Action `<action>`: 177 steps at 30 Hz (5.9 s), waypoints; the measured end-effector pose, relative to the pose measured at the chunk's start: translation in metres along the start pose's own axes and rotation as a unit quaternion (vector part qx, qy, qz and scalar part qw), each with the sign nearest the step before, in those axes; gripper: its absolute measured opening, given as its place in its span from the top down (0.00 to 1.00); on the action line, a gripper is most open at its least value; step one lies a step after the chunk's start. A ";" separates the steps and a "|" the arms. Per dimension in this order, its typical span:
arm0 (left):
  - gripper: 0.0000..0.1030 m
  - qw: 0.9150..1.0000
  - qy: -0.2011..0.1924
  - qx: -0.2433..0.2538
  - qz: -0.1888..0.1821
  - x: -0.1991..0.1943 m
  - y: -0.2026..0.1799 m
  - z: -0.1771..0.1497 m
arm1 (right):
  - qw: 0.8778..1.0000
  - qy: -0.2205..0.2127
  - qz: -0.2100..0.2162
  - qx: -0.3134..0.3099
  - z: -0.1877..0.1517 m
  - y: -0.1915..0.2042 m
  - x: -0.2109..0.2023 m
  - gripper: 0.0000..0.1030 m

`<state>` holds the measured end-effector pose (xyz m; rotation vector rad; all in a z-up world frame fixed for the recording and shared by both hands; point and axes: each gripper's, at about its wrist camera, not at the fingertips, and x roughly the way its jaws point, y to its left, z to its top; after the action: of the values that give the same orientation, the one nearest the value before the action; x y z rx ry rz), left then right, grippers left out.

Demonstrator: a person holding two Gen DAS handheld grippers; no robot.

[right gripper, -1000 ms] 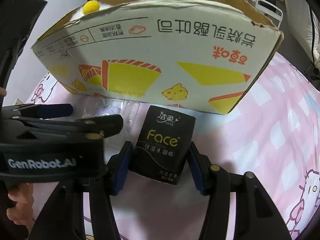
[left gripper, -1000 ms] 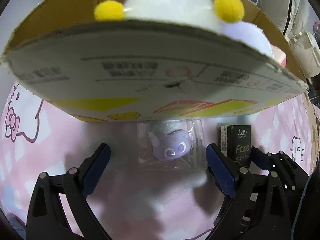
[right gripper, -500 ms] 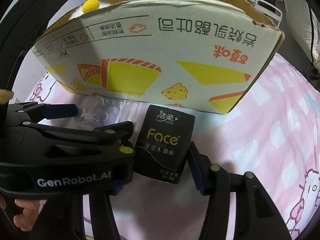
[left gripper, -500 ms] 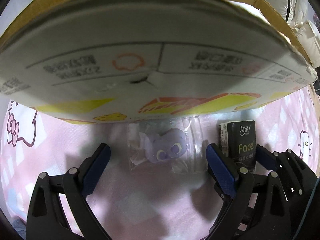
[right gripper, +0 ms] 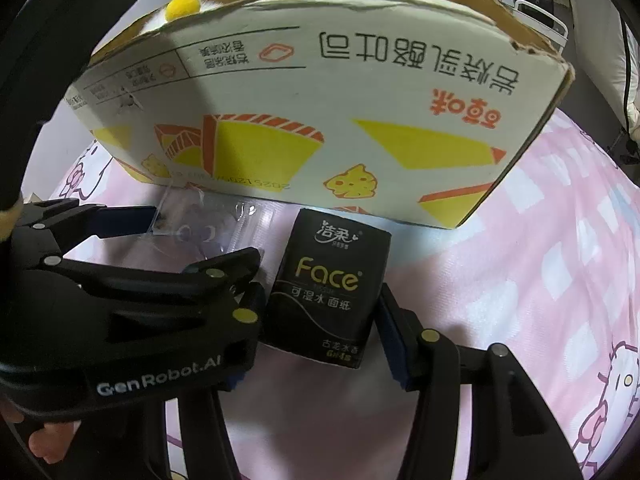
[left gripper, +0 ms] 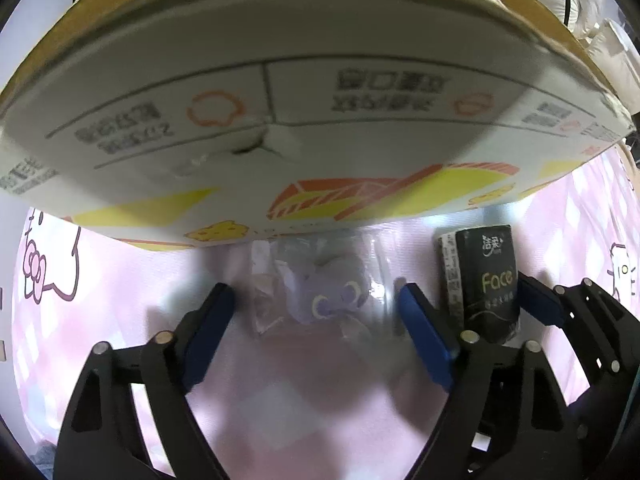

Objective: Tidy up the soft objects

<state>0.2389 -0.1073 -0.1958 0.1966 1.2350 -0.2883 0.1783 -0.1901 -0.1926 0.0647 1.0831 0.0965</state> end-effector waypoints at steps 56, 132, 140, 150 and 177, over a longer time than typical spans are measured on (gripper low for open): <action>0.90 0.979 -0.204 0.013 -0.011 -0.154 0.021 -0.064 | 0.986 -0.165 0.011 0.028 0.008 -0.032 -0.122 0.46; 0.13 0.947 -0.315 -0.037 0.056 -0.221 0.059 -0.074 | 0.978 -0.207 0.030 -0.001 0.034 -0.026 -0.157 0.29; 0.09 0.949 -0.303 -0.062 0.067 -0.214 0.072 -0.079 | 0.990 -0.139 0.025 0.009 0.020 -0.024 -0.120 0.19; 0.08 0.938 -0.330 -0.056 0.091 -0.217 0.067 -0.079 | 0.998 -0.047 0.041 0.013 0.009 -0.030 -0.061 0.19; 0.08 0.926 -0.358 -0.046 0.111 -0.221 0.059 -0.080 | 0.979 -0.204 0.030 -0.007 0.019 -0.020 -0.135 0.46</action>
<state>0.1191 -0.0027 -0.0124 0.1296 0.4907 -0.0852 0.1336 -0.2249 -0.0672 0.0996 0.6704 0.1379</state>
